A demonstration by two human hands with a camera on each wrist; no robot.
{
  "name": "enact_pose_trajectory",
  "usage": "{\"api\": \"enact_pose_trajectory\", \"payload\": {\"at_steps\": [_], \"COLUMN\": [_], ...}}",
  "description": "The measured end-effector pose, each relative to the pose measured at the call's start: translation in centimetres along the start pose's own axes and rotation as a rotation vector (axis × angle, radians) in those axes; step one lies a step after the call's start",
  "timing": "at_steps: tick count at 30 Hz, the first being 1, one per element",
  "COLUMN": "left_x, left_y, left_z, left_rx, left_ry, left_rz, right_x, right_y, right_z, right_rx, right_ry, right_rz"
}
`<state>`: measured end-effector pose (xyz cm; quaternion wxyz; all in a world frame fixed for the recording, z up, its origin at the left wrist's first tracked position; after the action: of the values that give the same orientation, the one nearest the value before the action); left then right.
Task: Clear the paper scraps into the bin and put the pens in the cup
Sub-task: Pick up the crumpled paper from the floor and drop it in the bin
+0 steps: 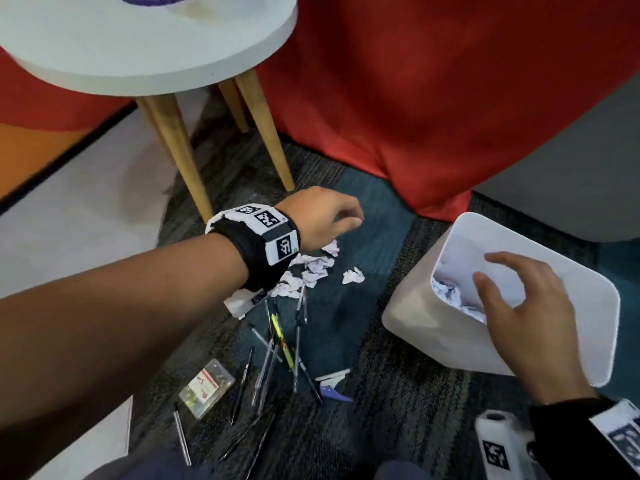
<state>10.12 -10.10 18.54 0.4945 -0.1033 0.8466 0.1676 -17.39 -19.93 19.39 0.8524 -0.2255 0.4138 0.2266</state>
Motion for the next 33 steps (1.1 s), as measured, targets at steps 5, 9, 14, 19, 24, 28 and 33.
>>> {"api": "enact_pose_trajectory", "payload": {"at_steps": [5, 9, 14, 19, 24, 28, 33], "left_x": [1.3, 3.9, 8.8, 12.8, 15.4, 16.3, 16.6], "left_y": [1.5, 2.5, 3.6, 5.5, 7.6, 7.9, 6.4], "left_z": [5.3, 9.8, 13.7, 15.1, 15.8, 16.0, 15.2], "left_rx": [-0.182, -0.321, -0.431, -0.485, -0.504, -0.535, -0.518], "left_ry": [-0.056, -0.101, -0.095, -0.075, -0.054, -0.042, -0.075], "left_rz": [0.023, 0.039, 0.101, 0.091, 0.139, 0.175, 0.194], "right_x": [5.4, 15.9, 27.6, 34.3, 37.3, 36.8, 34.5], "right_y": [1.3, 1.5, 0.4, -2.5, -3.8, -3.8, -3.3], "right_z": [6.2, 5.3, 2.1, 1.9, 0.9, 0.0, -0.6], "right_rx": [-0.220, -0.098, -0.083, -0.195, -0.201, -0.167, -0.129], "right_ry": [-0.348, -0.291, -0.039, 0.107, 0.260, 0.181, 0.069], "right_rz": [0.038, 0.360, 0.585, 0.629, 0.740, 0.582, 0.425]}}
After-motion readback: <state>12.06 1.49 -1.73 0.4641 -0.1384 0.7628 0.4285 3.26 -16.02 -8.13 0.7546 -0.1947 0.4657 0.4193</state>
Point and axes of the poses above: each hand's wrist, its own y-axis away from the middle knuckle, its own x-axis out of the palm, z = x × y, the point moved 3 cm from there along -y, towards the middle knuckle, and after that the axes turned 5 degrees about -x, right-handed, at the moved point
